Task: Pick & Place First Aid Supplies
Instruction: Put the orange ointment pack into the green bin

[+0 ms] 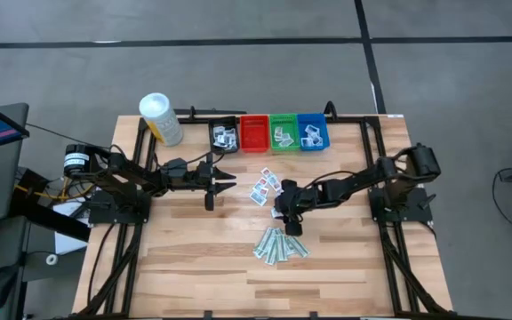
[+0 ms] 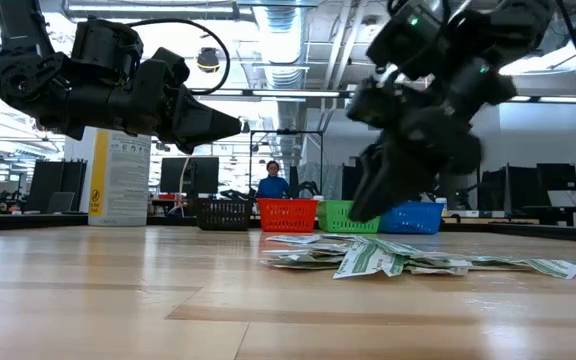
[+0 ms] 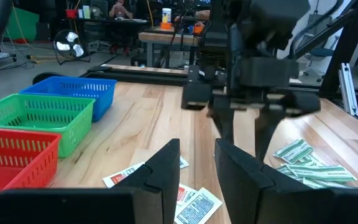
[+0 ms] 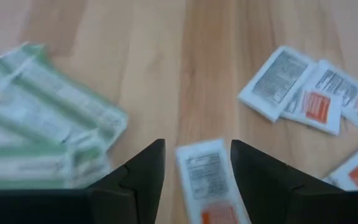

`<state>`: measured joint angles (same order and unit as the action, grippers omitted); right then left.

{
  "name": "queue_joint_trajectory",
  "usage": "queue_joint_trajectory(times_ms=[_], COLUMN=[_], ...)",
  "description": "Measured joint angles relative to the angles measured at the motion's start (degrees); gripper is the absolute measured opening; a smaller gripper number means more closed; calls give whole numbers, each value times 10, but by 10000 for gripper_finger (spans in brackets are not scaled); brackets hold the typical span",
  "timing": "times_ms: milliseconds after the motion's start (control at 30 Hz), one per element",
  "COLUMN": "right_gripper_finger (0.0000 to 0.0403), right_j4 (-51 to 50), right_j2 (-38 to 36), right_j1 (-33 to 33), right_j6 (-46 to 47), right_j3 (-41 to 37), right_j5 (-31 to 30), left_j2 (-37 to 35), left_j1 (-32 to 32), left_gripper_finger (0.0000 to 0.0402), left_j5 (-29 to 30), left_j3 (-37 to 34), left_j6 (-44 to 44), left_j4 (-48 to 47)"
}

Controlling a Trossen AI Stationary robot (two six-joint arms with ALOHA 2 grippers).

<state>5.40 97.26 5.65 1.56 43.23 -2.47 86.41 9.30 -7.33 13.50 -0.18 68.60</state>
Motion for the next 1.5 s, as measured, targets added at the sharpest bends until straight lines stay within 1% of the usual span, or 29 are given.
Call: queue_joint_trajectory(times_ms=[300,500,1033,1500], right_gripper_finger=[183,174,113,107], right_j4=[12,15,13,26], right_j2=[52,84,82,83], right_j1=[0,0,-1,-1], right_j6=[0,1,0,0], right_j3=[2,3,1,-1], right_j5=[-6,-5,-5,-4], left_j2=[0,0,0,0], left_j1=[0,0,0,0], left_gripper_finger=[102,102,102,102], left_j5=[0,0,0,0], left_j3=[0,0,0,0], left_j6=[-1,-1,-1,-1], left_j4=[0,0,0,0])
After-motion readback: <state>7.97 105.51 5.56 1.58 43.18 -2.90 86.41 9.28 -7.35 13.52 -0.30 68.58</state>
